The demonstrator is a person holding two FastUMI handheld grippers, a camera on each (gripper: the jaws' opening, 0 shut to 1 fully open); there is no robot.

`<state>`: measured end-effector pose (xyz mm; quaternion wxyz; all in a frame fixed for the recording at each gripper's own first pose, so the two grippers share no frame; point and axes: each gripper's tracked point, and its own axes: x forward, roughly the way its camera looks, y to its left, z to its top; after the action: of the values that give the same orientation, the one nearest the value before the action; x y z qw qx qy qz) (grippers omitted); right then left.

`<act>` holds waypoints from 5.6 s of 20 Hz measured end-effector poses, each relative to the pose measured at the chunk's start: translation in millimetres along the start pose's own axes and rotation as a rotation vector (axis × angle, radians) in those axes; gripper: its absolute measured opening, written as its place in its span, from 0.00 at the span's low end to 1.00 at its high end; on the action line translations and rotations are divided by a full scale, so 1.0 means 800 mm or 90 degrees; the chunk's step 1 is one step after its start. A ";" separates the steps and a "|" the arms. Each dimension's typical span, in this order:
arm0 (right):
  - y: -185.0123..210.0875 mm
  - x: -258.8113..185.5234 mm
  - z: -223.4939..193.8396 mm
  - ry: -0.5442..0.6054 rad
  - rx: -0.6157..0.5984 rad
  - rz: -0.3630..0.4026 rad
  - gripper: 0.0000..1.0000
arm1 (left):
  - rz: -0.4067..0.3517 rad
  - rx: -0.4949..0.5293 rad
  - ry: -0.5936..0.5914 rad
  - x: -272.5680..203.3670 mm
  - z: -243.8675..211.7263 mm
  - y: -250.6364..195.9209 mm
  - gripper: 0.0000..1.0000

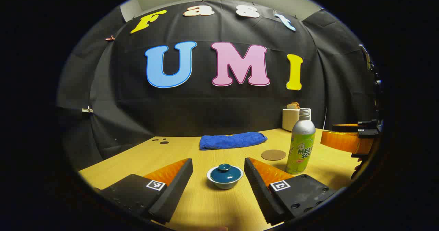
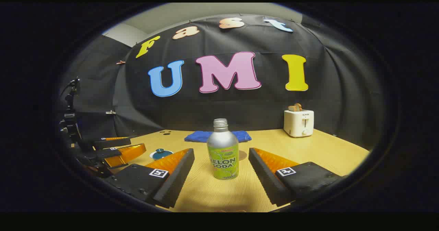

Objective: Open the teacup lid with one hand, grasp the water bottle and pour water into the teacup with the other hand; after pouring, place the water bottle on the coaster and then close the teacup lid.

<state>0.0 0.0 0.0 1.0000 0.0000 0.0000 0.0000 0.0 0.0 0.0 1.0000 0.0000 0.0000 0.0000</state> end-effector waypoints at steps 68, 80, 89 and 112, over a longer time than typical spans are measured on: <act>0.000 0.037 -0.039 0.054 -0.007 -0.026 0.98 | -0.030 0.022 0.028 0.091 0.003 -0.018 0.28; -0.009 0.081 -0.033 0.056 -0.044 -0.047 0.98 | 0.014 0.000 0.002 0.049 0.019 0.031 0.28; -0.022 0.122 -0.039 0.071 -0.057 -0.066 0.98 | 0.012 -0.012 -0.002 0.039 0.018 0.043 0.28; -0.007 0.154 -0.010 0.065 -0.210 -0.044 0.79 | 0.015 -0.023 -0.005 0.027 0.008 0.081 0.28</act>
<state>123.1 -5.3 -8.1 0.9846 -0.1637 0.0511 -0.0343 21.8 64.9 6.4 0.9998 -0.0184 -0.0036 0.0117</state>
